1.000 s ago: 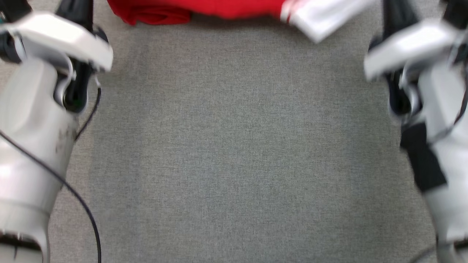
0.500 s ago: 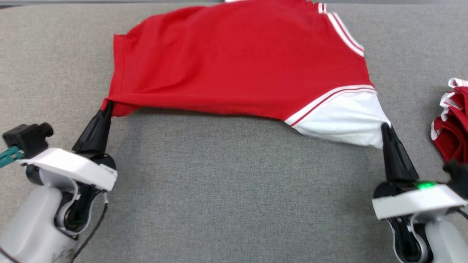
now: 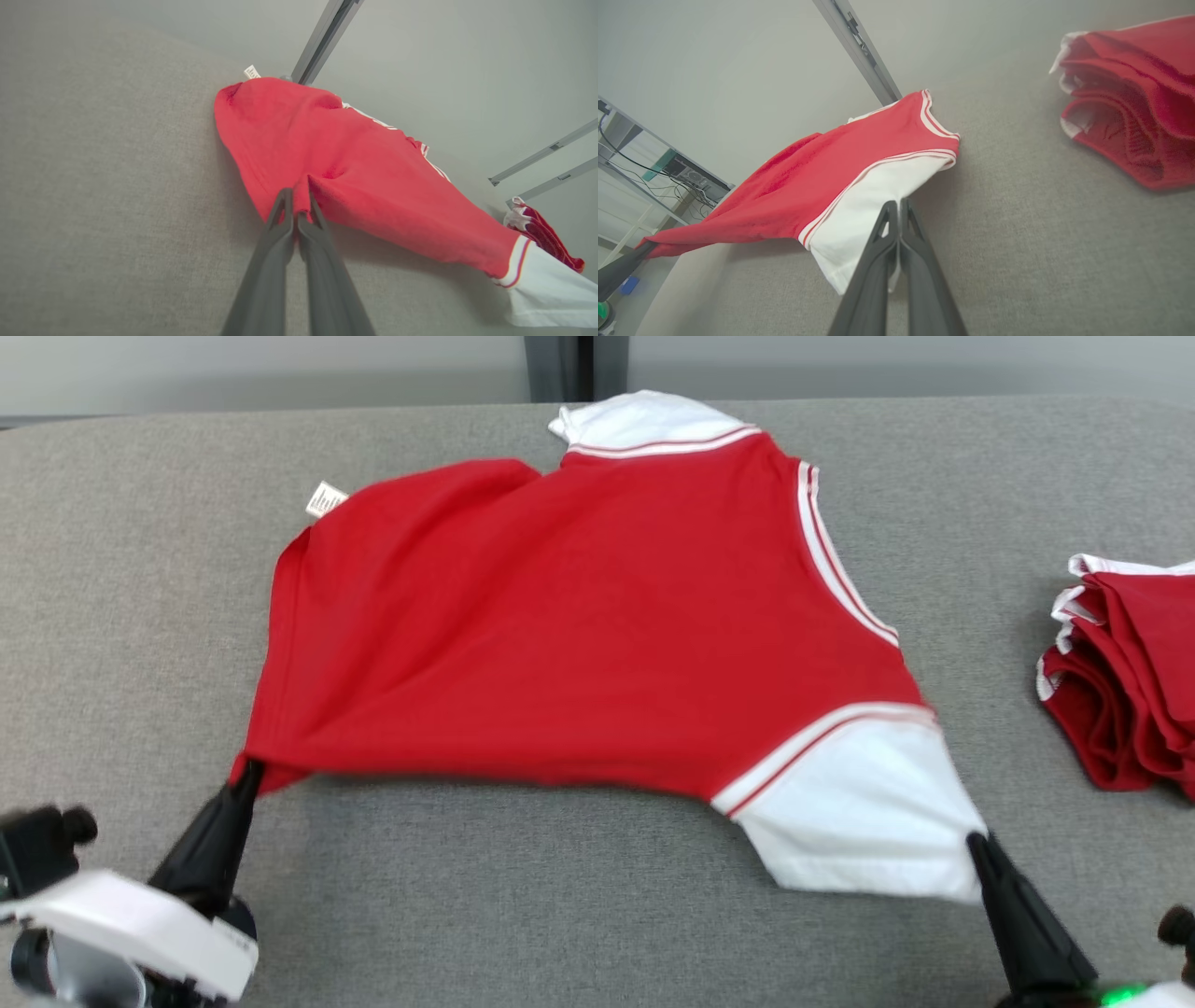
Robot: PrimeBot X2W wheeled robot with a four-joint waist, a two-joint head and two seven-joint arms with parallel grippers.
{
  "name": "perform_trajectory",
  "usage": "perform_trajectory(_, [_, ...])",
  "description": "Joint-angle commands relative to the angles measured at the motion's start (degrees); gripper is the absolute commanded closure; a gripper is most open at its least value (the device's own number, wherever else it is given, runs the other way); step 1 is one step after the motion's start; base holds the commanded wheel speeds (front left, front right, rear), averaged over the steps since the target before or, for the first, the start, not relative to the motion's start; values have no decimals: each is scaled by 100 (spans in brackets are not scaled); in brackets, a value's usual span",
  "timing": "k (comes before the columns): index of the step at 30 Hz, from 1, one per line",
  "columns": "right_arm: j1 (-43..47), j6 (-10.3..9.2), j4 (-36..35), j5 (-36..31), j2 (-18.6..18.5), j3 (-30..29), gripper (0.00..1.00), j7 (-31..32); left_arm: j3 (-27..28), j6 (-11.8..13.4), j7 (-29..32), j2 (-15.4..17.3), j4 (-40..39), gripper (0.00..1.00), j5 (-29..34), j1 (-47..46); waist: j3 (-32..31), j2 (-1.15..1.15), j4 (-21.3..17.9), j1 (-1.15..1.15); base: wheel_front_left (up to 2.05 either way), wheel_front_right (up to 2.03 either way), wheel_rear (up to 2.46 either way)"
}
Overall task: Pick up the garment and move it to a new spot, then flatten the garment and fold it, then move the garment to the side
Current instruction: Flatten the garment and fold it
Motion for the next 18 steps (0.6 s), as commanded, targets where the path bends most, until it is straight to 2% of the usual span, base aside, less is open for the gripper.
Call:
perform_trajectory(1, [323,3,-149,105,-9,-20,100,247,69,134,64,89,-194,100,-109,364,-95,0,-89,0,0,0,0])
perform_trajectory(11, [1377,3,-605,176,-11,-289,100,1243,145,561,300,409,-726,100,-359,1693,-388,0,-251,0,0,0,0])
perform_trajectory(14, [1554,3,-769,171,-9,-347,100,1432,138,624,406,545,-922,100,-426,1977,-419,0,-255,0,0,0,0])
perform_trajectory(18, [1523,3,-962,226,-9,-352,100,1486,97,581,528,624,-1129,100,-443,2044,-396,0,-210,0,0,0,0])
